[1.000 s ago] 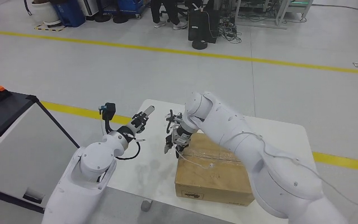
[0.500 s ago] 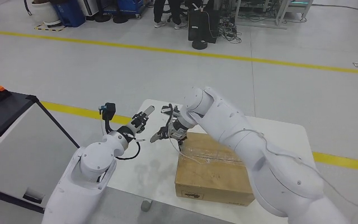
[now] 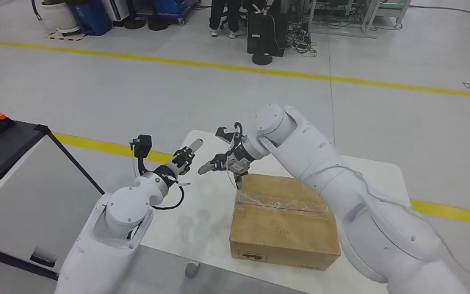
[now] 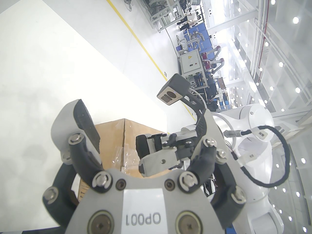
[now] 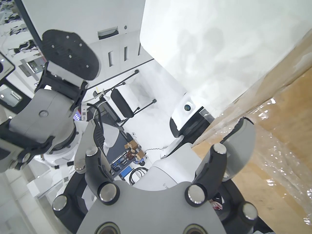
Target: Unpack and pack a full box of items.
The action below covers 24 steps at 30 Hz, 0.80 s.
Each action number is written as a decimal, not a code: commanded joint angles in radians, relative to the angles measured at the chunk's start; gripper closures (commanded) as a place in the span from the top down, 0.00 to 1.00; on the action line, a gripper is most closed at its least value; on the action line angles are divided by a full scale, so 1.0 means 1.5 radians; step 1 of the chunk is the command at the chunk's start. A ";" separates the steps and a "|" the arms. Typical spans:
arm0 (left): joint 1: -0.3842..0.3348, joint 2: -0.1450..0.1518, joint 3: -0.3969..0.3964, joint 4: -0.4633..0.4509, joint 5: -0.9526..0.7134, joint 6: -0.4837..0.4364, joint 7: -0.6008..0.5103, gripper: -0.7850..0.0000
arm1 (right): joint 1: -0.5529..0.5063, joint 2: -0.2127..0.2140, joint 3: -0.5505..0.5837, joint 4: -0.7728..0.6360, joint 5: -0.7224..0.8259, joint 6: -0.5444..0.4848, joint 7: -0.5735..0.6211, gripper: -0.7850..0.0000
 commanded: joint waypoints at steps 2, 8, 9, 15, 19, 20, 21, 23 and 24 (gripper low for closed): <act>0.000 0.000 0.000 0.000 0.000 0.000 0.000 1.00 | -0.001 0.025 0.018 -0.025 -0.019 0.025 0.000 1.00; 0.000 0.000 0.000 0.000 0.000 0.000 0.000 1.00 | -0.020 0.092 0.071 -0.113 -0.058 0.086 -0.008 1.00; 0.000 0.000 0.000 0.000 0.000 0.000 0.000 1.00 | -0.025 0.107 0.082 -0.133 -0.064 0.094 -0.016 1.00; 0.000 0.000 0.000 0.000 0.000 0.000 0.000 1.00 | -0.098 0.205 0.159 -0.284 -0.082 0.145 -0.066 1.00; 0.000 0.000 0.000 0.000 0.000 0.000 0.000 1.00 | -0.170 0.274 0.220 -0.402 -0.072 0.182 -0.103 1.00; 0.000 0.000 0.000 0.000 0.000 0.000 0.000 1.00 | -0.190 0.290 0.235 -0.433 -0.066 0.188 -0.109 1.00; 0.000 0.000 0.000 0.000 0.000 0.000 0.000 1.00 | -0.211 0.306 0.248 -0.462 -0.059 0.190 -0.111 1.00; 0.000 0.000 0.000 0.000 0.000 0.000 0.000 1.00 | -0.218 0.310 0.252 -0.471 -0.054 0.189 -0.110 1.00; 0.000 0.000 0.000 0.000 0.000 0.000 0.000 1.00 | -0.218 0.310 0.252 -0.471 -0.054 0.189 -0.110 1.00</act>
